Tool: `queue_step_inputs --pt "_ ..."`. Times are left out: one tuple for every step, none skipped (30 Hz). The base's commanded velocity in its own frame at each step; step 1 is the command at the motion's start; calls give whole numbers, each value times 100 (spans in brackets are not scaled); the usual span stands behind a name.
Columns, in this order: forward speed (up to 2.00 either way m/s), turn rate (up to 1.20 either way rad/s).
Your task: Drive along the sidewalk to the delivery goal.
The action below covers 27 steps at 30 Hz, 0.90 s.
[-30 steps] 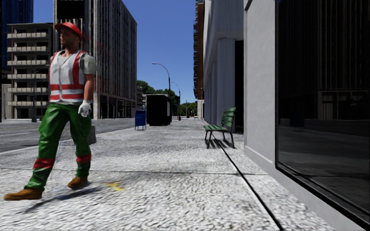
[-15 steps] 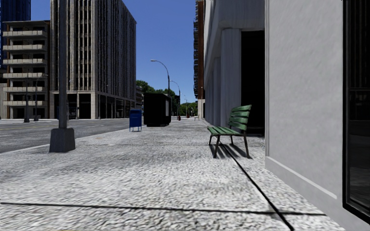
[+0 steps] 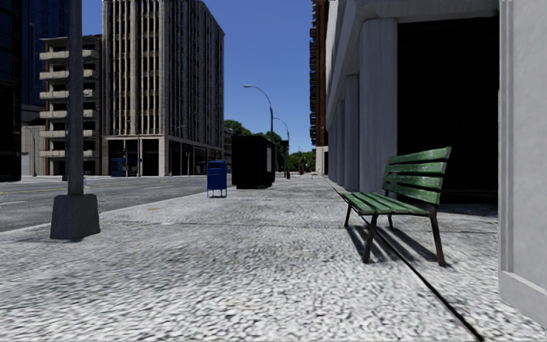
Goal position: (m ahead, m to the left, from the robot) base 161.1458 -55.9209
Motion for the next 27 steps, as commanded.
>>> queue_step_inputs --pt "200 23" --pt "200 20" --pt "200 20" --pt "200 20" --pt "200 18" --pt "200 0" --pt "200 0" --pt "200 0" --pt "200 0" --pt "200 0" --pt "200 0" --pt "200 0" --pt "200 0" --pt "200 0" --pt "200 0" --pt "200 0" --pt "200 0" --pt "200 0" --pt "200 0" --pt "200 0" --pt "200 0" --pt "200 0" --pt "200 -7" --pt "200 -7" --pt "200 -11" --pt "200 -12" --pt "200 -13"
